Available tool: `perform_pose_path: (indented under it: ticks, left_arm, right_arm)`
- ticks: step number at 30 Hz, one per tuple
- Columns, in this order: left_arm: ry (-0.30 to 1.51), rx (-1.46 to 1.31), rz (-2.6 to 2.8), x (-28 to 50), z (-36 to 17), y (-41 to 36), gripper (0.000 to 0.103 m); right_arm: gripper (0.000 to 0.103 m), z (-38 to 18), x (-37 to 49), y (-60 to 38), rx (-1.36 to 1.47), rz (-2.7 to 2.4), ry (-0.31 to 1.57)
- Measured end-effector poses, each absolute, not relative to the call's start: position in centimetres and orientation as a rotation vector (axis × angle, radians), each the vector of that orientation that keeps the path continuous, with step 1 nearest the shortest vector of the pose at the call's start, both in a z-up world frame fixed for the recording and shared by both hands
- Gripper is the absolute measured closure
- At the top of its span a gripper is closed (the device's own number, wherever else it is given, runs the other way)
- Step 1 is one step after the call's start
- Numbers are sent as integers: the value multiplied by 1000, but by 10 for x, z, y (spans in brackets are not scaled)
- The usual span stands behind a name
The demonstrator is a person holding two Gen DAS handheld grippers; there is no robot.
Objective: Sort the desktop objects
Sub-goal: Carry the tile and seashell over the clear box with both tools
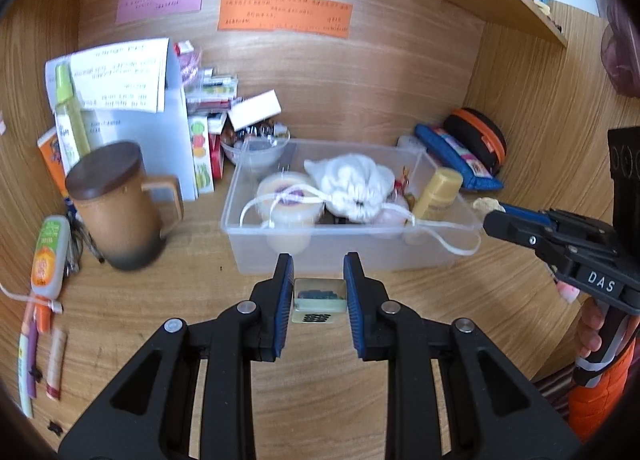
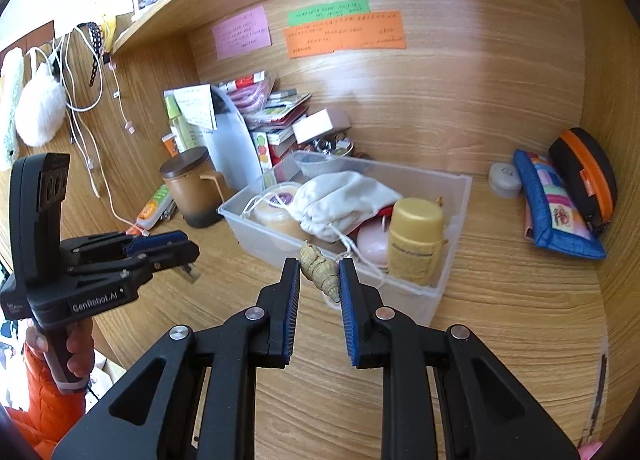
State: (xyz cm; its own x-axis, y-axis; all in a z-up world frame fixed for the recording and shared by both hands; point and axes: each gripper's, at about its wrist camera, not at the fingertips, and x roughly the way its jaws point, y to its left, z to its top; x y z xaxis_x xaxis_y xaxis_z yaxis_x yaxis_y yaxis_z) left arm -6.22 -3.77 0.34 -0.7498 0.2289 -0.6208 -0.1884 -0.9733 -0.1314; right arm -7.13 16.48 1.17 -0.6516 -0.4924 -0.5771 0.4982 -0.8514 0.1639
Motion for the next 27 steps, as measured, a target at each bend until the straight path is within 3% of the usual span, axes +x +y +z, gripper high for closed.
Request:
perform_pose_path:
  ticks: [12,27]
  left_arm:
    - [-100,-936,2762,-104,28,-49,78]
    - [-71,-1018,2631,-145,0,-17,78]
  right_arm:
    - [85,25,-91,171,813,-2490,11]
    - [85,2,-128,156,906,-2463,35]
